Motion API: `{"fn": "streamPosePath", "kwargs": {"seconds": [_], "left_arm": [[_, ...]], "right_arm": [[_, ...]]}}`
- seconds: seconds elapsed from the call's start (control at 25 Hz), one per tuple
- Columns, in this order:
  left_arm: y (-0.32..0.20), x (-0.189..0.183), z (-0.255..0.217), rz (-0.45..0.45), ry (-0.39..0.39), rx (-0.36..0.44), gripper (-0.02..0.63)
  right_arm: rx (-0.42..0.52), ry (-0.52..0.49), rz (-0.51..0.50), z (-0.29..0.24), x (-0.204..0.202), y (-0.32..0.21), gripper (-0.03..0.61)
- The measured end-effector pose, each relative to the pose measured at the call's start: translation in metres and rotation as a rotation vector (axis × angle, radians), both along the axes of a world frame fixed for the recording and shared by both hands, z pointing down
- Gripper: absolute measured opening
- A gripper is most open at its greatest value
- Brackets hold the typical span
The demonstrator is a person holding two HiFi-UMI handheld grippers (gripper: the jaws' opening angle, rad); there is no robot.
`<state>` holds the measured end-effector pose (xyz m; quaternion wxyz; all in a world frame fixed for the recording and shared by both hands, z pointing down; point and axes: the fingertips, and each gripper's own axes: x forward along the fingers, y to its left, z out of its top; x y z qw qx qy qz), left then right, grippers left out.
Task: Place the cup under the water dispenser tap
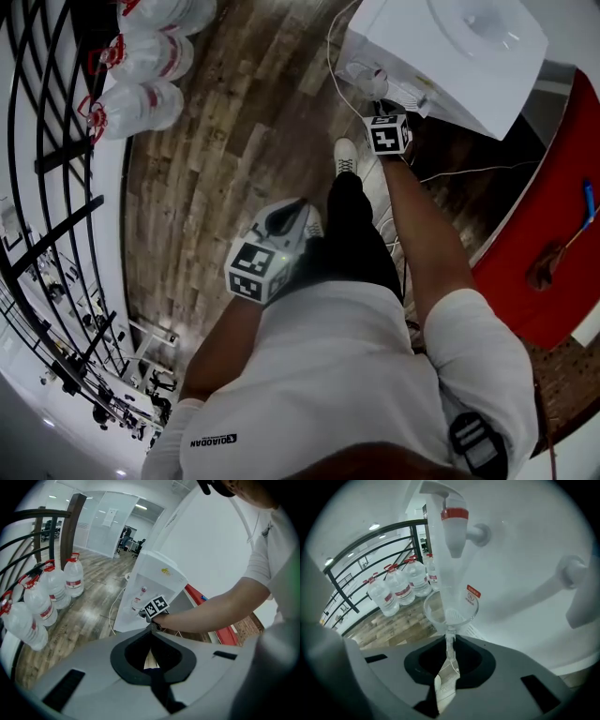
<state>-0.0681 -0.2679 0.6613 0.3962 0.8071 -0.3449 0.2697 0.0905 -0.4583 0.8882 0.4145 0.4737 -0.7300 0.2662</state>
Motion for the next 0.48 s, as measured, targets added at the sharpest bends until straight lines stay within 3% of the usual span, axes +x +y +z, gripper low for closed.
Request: {"fn": "streamPosePath", "kwargs": {"seconds": [0.48], "left_arm": [[0.000, -0.010, 0.007, -0.015, -0.018, -0.026, -0.003]], "right_arm": [[0.049, 0.074, -0.079, 0.017, -0.004, -0.027, 0.054]]}}
